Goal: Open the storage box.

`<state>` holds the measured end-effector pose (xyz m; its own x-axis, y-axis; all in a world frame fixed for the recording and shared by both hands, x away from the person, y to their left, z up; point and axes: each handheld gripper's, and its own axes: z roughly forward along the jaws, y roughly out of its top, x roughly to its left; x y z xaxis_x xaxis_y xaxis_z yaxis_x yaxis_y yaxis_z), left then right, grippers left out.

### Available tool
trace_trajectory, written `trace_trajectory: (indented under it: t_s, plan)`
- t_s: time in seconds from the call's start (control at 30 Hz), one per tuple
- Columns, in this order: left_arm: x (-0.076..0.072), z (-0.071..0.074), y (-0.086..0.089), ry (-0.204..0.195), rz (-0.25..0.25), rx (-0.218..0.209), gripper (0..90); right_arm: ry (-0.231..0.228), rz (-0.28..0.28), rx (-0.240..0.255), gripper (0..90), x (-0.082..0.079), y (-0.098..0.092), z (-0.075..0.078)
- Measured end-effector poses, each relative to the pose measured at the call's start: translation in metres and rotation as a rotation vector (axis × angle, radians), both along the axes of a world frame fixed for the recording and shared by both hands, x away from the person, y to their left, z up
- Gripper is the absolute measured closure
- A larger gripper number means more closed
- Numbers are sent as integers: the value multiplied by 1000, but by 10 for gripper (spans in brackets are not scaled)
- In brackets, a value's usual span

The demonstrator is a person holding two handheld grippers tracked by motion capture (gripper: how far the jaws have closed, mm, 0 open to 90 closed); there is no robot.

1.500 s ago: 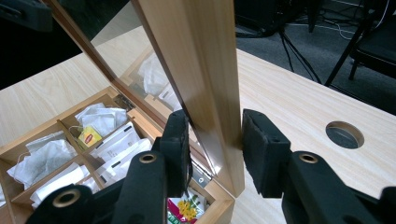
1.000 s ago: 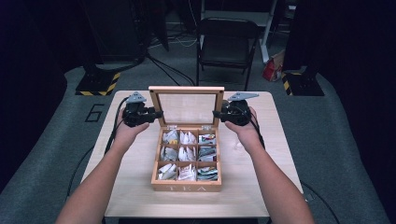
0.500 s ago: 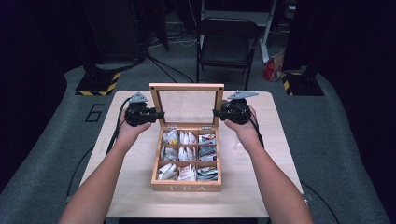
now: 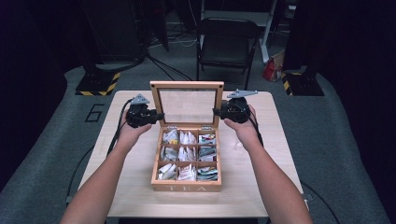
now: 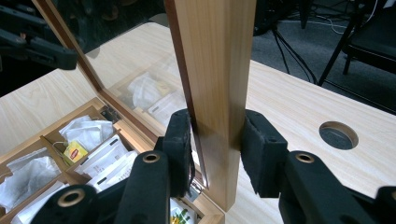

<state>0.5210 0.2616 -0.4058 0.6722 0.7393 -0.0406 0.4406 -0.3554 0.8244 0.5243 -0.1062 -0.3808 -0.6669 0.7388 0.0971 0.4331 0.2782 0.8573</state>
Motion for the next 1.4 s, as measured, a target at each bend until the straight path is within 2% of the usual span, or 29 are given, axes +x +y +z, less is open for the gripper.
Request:
trace_trajectory:
  t_s: [0.13, 0.27, 0.37, 0.6, 0.7, 1.03, 1.2, 1.4]
  plan:
    - [1, -1, 1, -3, 0, -9, 653, 0, -6, -4, 640, 0, 1, -1]
    - [2, -3, 0, -11, 12, -13, 659, 23, -13, -5, 625, 2, -1, -3]
    - [3, -4, 0, -2, 21, -28, 660, 19, -16, -3, 608, 2, -2, -4]
    - [6, -4, 1, 4, 23, -26, 662, 25, -28, 1, 588, -2, -6, -5]
    - [7, -4, 0, 11, 30, -29, 662, 16, -33, -15, 588, -6, -9, -7]
    - [12, -5, -1, 26, 45, -36, 660, 24, 23, -3, 578, -21, -9, -10]
    - [15, -5, -2, 33, 51, -24, 655, 24, 51, 2, 578, -28, -5, -10]
    - [18, -6, -3, 45, 60, -35, 651, 23, 62, -5, 578, -31, -3, -12]
